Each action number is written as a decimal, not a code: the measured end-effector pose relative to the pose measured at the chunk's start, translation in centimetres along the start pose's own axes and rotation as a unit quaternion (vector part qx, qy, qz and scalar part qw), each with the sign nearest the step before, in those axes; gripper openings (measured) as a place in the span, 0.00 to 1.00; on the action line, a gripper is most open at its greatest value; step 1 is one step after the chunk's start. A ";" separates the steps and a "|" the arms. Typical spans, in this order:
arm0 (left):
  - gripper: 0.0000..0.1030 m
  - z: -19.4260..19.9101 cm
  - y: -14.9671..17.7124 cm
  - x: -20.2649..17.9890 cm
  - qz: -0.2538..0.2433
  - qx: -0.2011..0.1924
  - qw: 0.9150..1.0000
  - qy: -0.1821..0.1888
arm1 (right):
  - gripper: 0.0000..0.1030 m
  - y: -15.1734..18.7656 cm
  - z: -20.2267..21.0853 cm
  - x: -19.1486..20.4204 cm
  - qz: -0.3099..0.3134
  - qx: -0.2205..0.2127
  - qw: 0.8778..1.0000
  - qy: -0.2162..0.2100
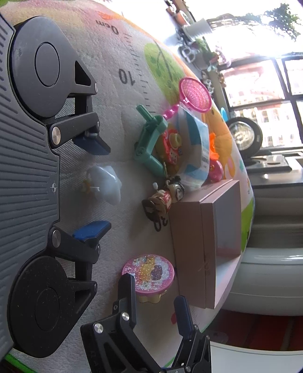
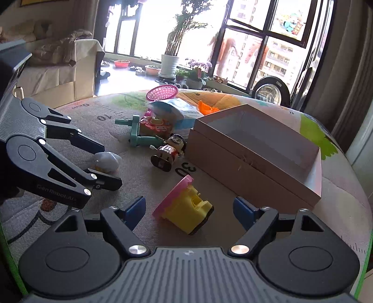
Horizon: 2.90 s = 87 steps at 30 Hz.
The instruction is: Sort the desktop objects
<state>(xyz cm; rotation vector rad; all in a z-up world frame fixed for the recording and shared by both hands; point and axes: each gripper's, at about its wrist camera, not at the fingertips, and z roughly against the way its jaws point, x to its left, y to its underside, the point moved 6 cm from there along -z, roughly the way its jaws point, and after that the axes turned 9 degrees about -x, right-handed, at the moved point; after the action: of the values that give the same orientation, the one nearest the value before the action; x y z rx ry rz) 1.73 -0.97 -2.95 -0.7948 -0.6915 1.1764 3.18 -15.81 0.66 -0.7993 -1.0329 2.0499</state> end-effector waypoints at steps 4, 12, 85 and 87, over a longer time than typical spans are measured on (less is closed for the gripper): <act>0.66 -0.1 -0.1 0.1 0.008 0.003 1.000 0.000 | 0.56 0.0 -0.9 -0.3 -0.010 0.008 1.000 -0.005; 0.33 0.6 -0.3 0.1 0.016 -0.005 1.000 -0.001 | 0.42 -0.5 2.0 -0.7 -0.042 0.016 0.999 -0.018; 0.96 -0.7 -2.0 8.5 0.146 -0.116 0.982 -0.020 | 0.48 -15.8 -32.0 -9.5 -0.117 0.212 0.962 0.123; 0.96 -0.8 -2.0 8.7 0.156 -0.114 0.981 -0.016 | 0.47 -15.0 -33.0 -9.4 -0.122 0.235 0.957 0.123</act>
<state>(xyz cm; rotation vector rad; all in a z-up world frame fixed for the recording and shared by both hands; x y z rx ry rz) 5.55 6.99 -1.20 -1.1093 -0.7555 1.4101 38.36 -2.99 -0.98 -0.6203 -0.4502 1.8203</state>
